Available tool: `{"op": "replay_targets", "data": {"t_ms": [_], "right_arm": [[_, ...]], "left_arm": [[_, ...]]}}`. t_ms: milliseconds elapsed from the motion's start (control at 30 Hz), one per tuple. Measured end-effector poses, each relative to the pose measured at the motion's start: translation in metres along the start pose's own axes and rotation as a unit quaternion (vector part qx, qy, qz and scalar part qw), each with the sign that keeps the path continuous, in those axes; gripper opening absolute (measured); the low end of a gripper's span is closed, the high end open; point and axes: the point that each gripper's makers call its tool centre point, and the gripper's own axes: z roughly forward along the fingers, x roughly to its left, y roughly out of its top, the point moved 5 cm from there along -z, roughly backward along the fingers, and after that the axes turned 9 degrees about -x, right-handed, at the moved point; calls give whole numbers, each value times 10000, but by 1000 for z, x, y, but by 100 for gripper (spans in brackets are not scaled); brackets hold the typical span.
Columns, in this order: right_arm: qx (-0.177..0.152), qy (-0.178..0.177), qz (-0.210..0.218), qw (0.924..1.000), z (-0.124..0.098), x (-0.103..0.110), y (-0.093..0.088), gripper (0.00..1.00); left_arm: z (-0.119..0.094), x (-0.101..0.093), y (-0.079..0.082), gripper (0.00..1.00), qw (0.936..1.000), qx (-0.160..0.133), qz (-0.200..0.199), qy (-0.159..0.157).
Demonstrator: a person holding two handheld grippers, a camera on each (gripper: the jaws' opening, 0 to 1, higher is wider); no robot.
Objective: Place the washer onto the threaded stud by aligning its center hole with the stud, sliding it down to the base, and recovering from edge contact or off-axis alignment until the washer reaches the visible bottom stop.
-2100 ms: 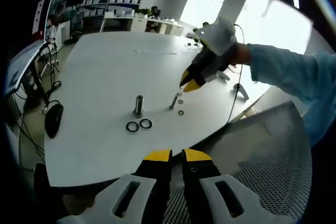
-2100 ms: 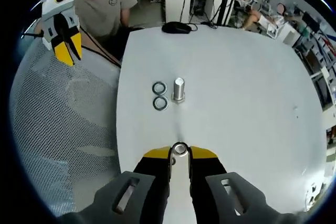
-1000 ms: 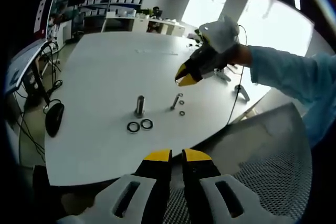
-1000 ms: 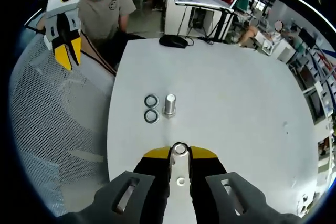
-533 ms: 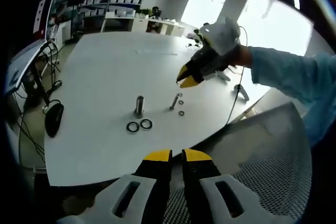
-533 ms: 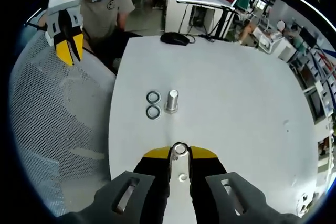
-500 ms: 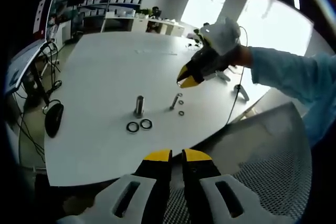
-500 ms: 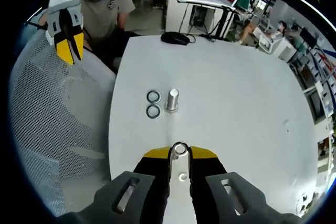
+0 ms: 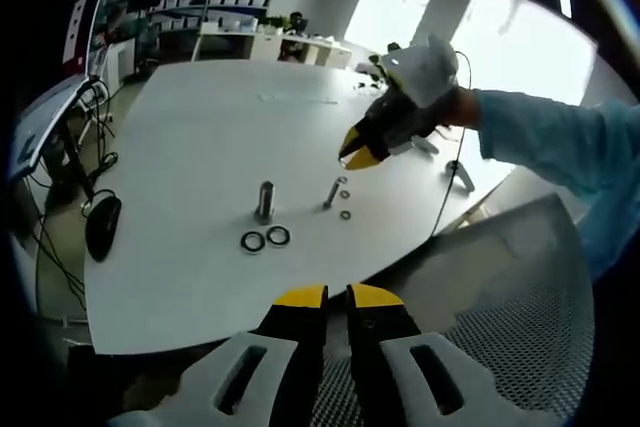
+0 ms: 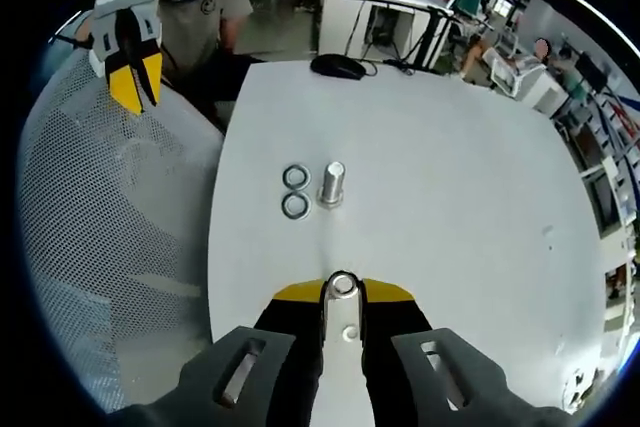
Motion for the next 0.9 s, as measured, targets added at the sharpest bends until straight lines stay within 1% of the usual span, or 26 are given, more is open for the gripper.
{"op": "replay_targets", "data": {"t_ms": [267, 433, 567, 900], "right_arm": [[61, 25, -7, 10000, 2, -1, -1, 13], [123, 48, 6, 9999, 5, -3, -3, 13], [143, 74, 49, 9999, 6, -4, -4, 13], [325, 216, 52, 9992, 15, -1, -16, 13]], "left_arm": [[-1, 0, 1, 5, 10000, -46, -5, 9], [-1, 1, 2, 5, 9999, -122, -46, 27], [-1, 1, 2, 5, 9999, -94, -46, 22], [-1, 2, 1, 5, 9999, -87, -102, 66]]}}
